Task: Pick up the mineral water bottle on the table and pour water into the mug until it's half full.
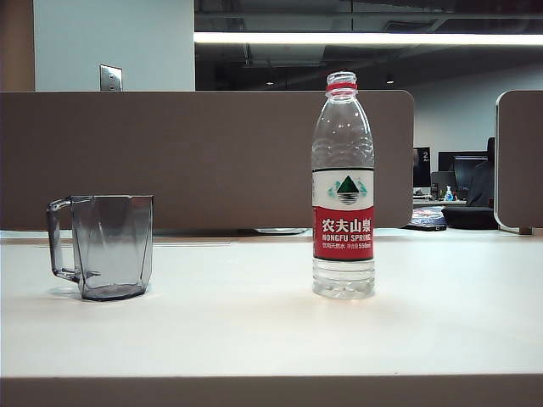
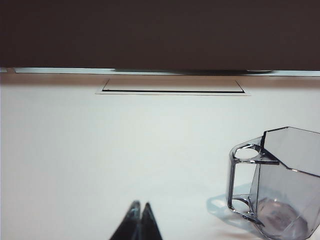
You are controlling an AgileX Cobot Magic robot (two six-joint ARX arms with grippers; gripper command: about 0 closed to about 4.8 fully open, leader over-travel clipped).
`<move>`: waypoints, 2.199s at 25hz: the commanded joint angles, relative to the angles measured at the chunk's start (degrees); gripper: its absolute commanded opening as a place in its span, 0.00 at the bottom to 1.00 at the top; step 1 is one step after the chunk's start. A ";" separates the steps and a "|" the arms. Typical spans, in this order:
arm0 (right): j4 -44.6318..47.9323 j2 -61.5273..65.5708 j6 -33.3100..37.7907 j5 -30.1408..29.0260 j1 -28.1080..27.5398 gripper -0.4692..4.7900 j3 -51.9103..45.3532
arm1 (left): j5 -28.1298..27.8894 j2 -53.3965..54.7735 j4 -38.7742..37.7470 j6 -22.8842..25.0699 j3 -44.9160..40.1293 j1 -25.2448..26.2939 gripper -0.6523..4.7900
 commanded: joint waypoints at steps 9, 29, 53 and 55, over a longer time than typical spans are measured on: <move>1.36 -0.11 0.57 -0.57 0.11 0.08 -0.26 | 0.07 0.00 0.35 0.02 0.17 -0.09 0.11; 8.39 7.80 23.52 -20.85 14.03 1.00 6.32 | -0.11 0.20 0.28 0.02 0.17 -32.33 0.11; 75.06 96.70 -1.88 23.12 40.70 1.00 21.35 | 0.04 0.17 0.28 0.02 0.17 -32.52 0.11; 74.95 98.03 -1.14 22.93 40.63 1.00 22.60 | 0.04 0.17 0.26 0.02 0.17 -32.52 0.11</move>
